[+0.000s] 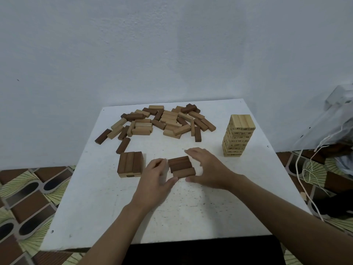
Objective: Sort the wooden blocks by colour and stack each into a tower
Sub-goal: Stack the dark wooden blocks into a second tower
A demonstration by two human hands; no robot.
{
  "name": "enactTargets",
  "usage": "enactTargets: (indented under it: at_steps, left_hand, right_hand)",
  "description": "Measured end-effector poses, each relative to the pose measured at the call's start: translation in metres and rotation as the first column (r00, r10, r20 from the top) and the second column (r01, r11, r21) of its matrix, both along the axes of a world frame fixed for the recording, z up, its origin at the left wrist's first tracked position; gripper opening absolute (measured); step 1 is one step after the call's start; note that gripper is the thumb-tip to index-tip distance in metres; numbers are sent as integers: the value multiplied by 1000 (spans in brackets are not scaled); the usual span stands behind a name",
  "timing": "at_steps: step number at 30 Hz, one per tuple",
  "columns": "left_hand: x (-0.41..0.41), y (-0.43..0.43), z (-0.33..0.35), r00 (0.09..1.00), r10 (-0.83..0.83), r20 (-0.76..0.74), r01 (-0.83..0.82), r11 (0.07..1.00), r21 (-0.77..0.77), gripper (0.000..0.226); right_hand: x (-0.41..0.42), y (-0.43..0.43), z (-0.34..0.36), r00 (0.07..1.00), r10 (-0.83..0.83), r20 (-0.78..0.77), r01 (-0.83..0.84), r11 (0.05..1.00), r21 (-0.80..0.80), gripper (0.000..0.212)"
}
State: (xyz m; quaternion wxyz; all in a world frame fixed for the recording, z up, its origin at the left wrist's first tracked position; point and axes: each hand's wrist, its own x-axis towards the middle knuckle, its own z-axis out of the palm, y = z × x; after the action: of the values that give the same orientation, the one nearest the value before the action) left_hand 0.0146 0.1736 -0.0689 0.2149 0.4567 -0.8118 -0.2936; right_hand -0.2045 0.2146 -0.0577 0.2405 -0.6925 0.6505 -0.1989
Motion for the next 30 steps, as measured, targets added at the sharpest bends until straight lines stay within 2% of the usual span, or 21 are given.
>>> enactTargets:
  at_steps: [4,8,11,16,24,30]
  left_hand:
    - [8,13,-17,984,-79,158,86,995,-40,74]
    - [2,20,-31,924,-76,376,178,953,-244,69]
    - [-1,18,-34,913,-43,406,156,956,-248,71]
    - [-1,17,-39,912,-7,410,144,941,-305,62]
    - [-2,13,-40,913,15,407,124,942,-313,59]
    - [-1,11,-42,920,9,393,118,947,-298,63]
  right_hand:
    - [0,19,-3,984,-32,-177,41,998,44,78]
    - [0,26,-22,903,85,-421,-39,992,116,85]
    - [4,26,-28,851,93,-517,-47,994,102,89]
    - [13,24,-31,838,71,-541,-32,996,82,88]
    - [11,23,-37,846,55,-530,-36,998,45,70]
    - [9,22,-36,857,59,-512,-37,998,53,67]
